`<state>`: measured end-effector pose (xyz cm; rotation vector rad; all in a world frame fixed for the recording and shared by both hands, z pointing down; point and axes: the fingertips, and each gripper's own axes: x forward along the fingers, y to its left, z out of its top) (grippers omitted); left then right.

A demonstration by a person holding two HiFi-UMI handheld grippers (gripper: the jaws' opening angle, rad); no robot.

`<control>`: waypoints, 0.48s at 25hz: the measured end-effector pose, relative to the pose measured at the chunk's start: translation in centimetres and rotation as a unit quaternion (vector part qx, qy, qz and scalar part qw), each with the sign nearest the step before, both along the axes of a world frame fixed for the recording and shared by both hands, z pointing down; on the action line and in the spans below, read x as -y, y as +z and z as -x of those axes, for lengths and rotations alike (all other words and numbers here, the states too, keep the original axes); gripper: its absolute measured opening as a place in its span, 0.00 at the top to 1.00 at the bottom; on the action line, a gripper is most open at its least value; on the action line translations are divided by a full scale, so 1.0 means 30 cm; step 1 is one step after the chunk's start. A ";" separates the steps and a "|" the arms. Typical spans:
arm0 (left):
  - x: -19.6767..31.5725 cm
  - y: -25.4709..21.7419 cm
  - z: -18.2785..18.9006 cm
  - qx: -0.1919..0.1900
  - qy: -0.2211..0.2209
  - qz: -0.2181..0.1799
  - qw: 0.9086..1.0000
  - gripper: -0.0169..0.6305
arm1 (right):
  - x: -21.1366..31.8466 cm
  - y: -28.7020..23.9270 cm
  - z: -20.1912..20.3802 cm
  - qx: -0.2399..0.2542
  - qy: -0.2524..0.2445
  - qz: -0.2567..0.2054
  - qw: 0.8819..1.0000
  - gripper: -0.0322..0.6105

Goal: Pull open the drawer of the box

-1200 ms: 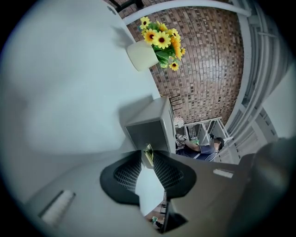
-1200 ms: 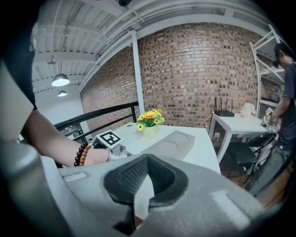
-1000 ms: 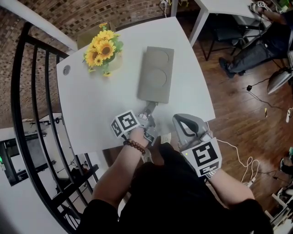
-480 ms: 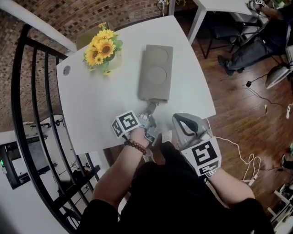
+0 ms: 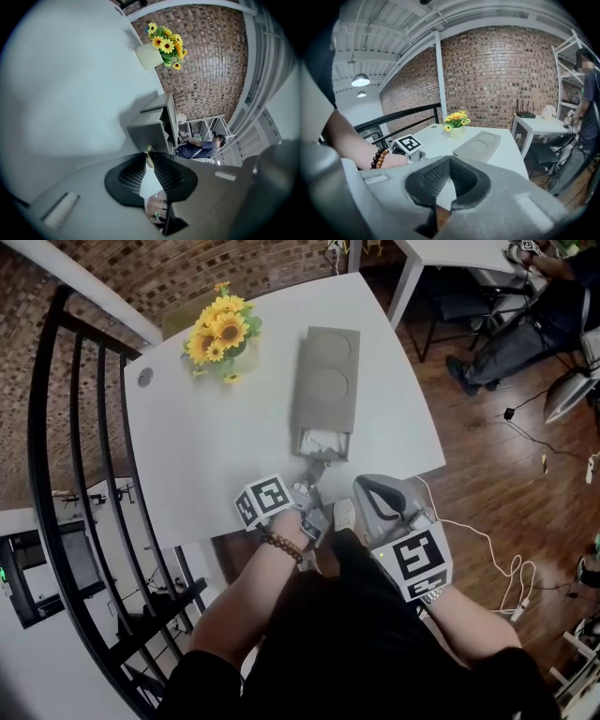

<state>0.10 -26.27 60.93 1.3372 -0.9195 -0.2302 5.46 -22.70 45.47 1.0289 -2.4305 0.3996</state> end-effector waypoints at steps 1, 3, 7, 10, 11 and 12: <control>-0.014 0.000 0.003 0.001 0.002 0.001 1.000 0.87 | -0.011 -0.004 0.005 0.000 0.000 -0.001 1.000 0.96; -0.043 0.002 0.009 0.002 0.004 0.003 1.000 0.87 | -0.032 -0.012 0.016 0.000 0.000 -0.003 1.000 0.96; -0.099 0.005 0.019 0.001 0.010 0.008 1.000 0.87 | -0.077 -0.014 0.038 0.002 0.002 -0.005 1.000 0.96; -0.136 0.009 0.024 0.001 0.015 0.009 1.000 0.87 | -0.109 -0.021 0.059 0.000 -0.001 -0.007 1.000 0.96; -0.149 0.010 0.025 0.000 0.017 0.010 1.000 0.87 | -0.121 -0.022 0.064 0.000 0.000 -0.008 1.000 0.96; -0.163 0.011 0.026 0.000 0.018 0.010 1.000 0.87 | -0.132 -0.023 0.067 -0.001 0.000 -0.008 1.000 0.96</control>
